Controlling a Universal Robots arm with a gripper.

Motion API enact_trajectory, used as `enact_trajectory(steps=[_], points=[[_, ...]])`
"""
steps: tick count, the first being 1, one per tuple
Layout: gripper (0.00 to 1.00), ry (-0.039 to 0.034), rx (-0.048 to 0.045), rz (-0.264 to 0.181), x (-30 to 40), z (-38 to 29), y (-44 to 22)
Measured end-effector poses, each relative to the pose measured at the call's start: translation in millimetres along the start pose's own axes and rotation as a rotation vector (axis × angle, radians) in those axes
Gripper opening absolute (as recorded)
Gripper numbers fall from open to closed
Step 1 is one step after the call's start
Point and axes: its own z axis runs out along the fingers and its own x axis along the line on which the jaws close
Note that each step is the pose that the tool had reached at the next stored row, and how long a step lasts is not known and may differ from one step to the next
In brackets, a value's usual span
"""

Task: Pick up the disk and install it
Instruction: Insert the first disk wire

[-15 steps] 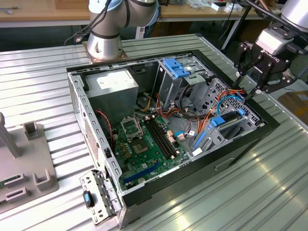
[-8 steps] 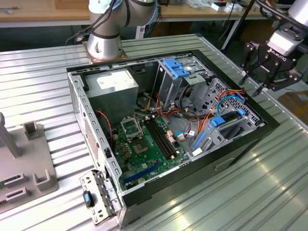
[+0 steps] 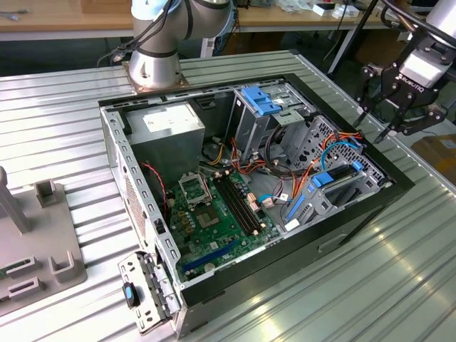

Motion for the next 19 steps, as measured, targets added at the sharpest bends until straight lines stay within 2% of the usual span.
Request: enact_trajectory(steps=[3,7,9,13,14,15,18,19], points=[[0.50,-0.0015,-0.0009,-0.026,0.4,0.1,-1.5],[0.50,-0.0051,-0.0028,-0.085,0.7,0.7,-2.5],[0.50,-0.0088,-0.0049,-0.148,1.0,1.6,-3.1],[0.50,-0.0139,-0.0076,-0.231,1.4,3.0,-3.9],[0.50,-0.0153,-0.0083,-0.255,1.7,3.8,-4.8],[0.50,-0.0163,-0.0089,-0.271,3.2,4.2,-9.5],[0.50,-0.0174,-0.0094,-0.287,4.9,4.8,-15.8],[0.50,-0.0174,-0.0094,-0.287,4.9,4.8,-15.8]])
